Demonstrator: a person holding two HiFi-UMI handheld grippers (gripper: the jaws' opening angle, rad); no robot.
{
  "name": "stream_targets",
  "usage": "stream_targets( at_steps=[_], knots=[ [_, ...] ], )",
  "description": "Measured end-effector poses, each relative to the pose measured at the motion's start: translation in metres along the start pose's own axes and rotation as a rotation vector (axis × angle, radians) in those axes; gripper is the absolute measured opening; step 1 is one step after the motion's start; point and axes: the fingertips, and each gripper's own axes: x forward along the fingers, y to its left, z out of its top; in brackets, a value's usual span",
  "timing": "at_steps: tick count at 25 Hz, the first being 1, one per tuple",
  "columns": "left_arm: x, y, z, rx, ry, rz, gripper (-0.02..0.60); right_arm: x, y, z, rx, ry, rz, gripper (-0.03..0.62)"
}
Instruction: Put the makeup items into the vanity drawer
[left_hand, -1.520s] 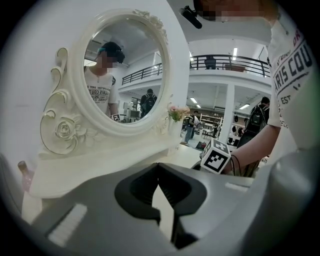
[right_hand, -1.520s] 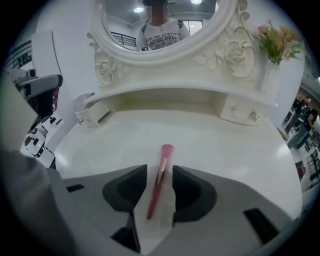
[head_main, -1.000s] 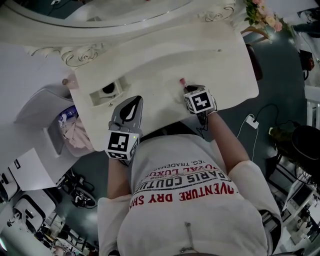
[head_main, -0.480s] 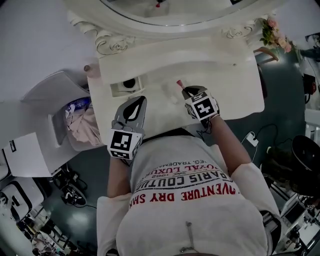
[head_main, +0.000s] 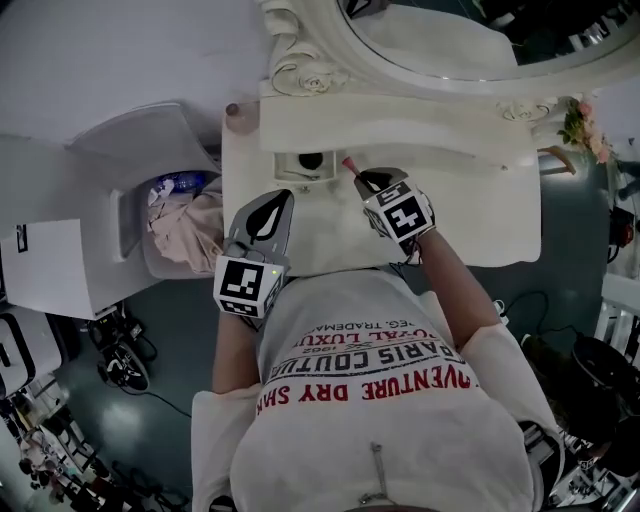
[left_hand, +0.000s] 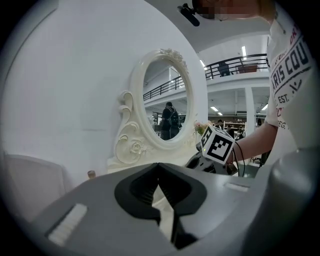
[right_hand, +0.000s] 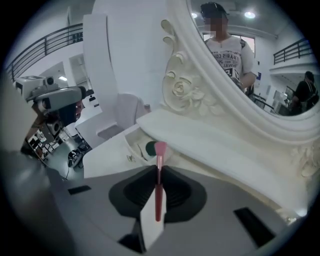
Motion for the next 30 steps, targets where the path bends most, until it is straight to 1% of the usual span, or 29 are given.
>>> stream_targets(
  at_steps=[6,11,14,21,26,27,29,30],
  knots=[
    [-0.028,0.035,-0.009,-0.026,0.004,0.081,0.011,0.025,0.028,0.034,-0.087,0.004,0.050,0.051],
    [-0.046,0.055,-0.018,-0.050,0.007,0.129,0.011,0.050,0.052,0.053,-0.185,0.031,0.119,0.051],
    [-0.057,0.064,-0.022,-0.055,0.009,0.152,0.011,0.063,0.061,0.059,-0.238,0.043,0.132,0.052],
    [-0.084,0.089,-0.036,-0.083,0.025,0.222,0.011,0.088,0.070,0.070,-0.279,0.058,0.142,0.052],
    [-0.094,0.100,-0.039,-0.094,0.022,0.242,0.011,0.098,0.072,0.066,-0.282,0.091,0.132,0.052],
    [-0.094,0.101,-0.040,-0.096,0.023,0.242,0.011,0.099,0.072,0.066,-0.274,0.089,0.131,0.071],
    [-0.095,0.102,-0.041,-0.096,0.022,0.239,0.011,0.098,0.074,0.067,-0.259,0.074,0.140,0.146],
    [-0.094,0.101,-0.040,-0.095,0.019,0.234,0.011,0.096,0.075,0.068,-0.250,0.063,0.146,0.169]
  ],
)
